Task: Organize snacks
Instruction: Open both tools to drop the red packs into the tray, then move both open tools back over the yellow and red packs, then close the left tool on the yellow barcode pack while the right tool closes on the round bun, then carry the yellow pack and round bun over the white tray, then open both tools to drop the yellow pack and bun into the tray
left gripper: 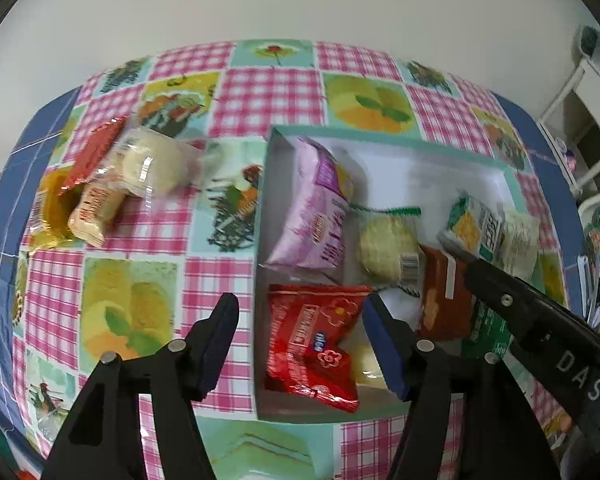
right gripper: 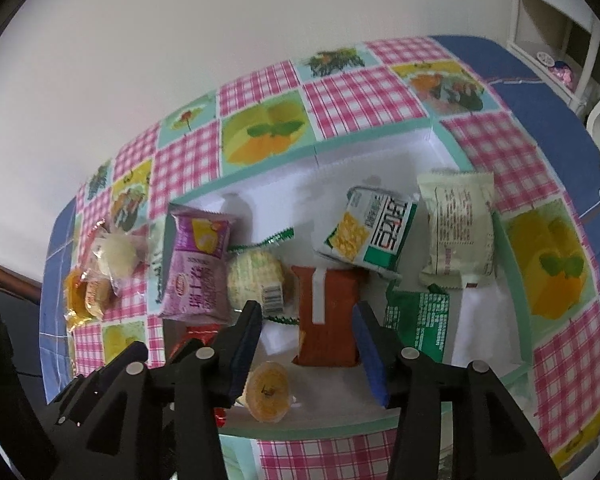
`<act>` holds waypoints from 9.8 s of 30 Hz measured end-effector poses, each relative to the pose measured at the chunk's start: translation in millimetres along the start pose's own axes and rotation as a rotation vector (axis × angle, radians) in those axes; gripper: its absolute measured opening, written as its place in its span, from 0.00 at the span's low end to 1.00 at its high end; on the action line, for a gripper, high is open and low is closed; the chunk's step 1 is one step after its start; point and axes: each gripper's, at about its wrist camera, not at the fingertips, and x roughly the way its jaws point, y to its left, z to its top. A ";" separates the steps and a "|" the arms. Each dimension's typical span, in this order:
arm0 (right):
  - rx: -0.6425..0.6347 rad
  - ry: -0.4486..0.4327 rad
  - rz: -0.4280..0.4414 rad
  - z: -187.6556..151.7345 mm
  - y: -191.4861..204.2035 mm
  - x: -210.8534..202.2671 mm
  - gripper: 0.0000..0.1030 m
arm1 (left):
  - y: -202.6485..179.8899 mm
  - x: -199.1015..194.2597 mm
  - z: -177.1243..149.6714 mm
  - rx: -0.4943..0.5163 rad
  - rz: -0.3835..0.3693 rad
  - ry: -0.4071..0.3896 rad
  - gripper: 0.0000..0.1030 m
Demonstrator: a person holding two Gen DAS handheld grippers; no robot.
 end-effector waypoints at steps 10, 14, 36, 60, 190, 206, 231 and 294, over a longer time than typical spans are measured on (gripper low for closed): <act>-0.047 -0.015 -0.010 -1.0 12.1 -7.2 0.52 | 39.9 -17.2 11.1 -0.131 0.086 -0.068 0.81; -0.082 -0.004 -0.017 -4.1 19.9 -4.8 0.57 | 51.0 -18.6 10.9 -0.169 0.130 -0.076 0.88; -0.192 -0.010 -0.046 -12.6 43.4 1.2 0.99 | 75.3 -18.1 11.3 -0.243 0.184 -0.091 0.97; -0.284 -0.085 0.010 -29.3 101.9 6.4 1.00 | 171.7 -32.5 8.7 -0.419 0.298 -0.139 0.97; -0.201 -0.091 0.138 -21.1 110.7 -28.2 0.62 | 113.1 -68.7 8.6 -0.235 0.174 -0.214 0.40; -0.175 -0.153 0.047 -7.0 72.0 -46.4 0.62 | 58.2 -77.1 5.9 -0.160 0.145 -0.204 0.40; -0.026 -0.172 -0.030 27.9 -16.0 -23.6 0.63 | -37.7 -48.3 18.3 0.080 0.070 -0.206 0.40; -0.072 -0.035 -0.171 31.1 -22.4 6.3 0.73 | -19.6 -15.7 37.0 0.019 0.031 -0.103 0.52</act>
